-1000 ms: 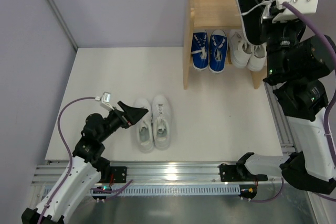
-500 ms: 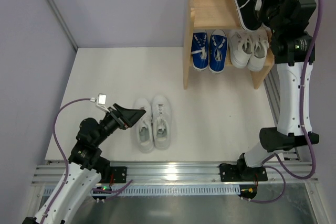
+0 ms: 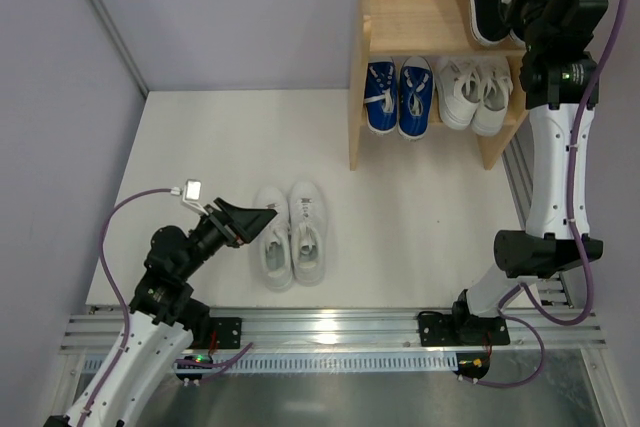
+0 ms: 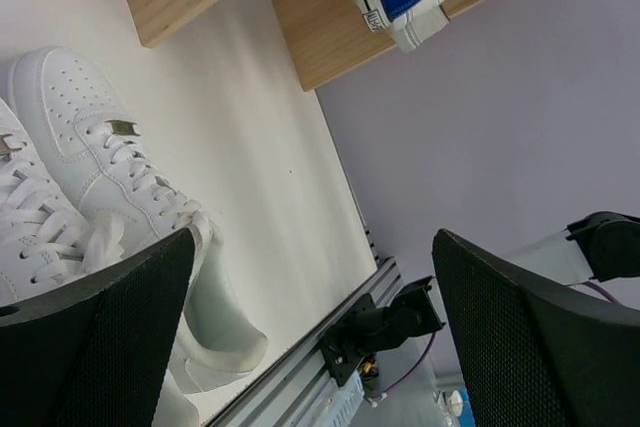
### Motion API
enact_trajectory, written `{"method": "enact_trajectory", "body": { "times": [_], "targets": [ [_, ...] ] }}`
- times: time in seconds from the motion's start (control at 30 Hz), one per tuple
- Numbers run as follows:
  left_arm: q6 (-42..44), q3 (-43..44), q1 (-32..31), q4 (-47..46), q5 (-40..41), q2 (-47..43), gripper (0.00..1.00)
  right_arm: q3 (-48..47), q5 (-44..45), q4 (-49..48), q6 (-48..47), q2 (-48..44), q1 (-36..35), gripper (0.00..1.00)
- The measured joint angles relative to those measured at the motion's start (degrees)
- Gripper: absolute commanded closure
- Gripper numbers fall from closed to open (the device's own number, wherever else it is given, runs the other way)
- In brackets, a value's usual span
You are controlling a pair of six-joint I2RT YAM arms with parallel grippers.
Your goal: Place and organize the shoes onto the shoe shelf
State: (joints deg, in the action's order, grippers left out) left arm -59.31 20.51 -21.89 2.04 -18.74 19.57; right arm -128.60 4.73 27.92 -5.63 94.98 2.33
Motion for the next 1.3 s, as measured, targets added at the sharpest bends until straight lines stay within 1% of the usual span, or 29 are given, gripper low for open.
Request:
{"method": "enact_trajectory", "body": {
  "times": [0.47,1.0,1.3],
  "targets": [
    [1.8,1.4,0.0,3.3,2.0,0.3,0.0,-1.4,12.4,-5.4,-3.8,0.8,1.1,0.96],
    [2.8,2.0,0.0,6.1,3.4,-1.9,0.0,-0.6,11.6,-6.0,-3.2,3.0,2.0,0.96],
    [2.8,2.0,0.0,6.5,3.8,-2.7,0.0,4.0,9.7,-7.2,-2.7,1.7,2.0,0.96]
  ]
}}
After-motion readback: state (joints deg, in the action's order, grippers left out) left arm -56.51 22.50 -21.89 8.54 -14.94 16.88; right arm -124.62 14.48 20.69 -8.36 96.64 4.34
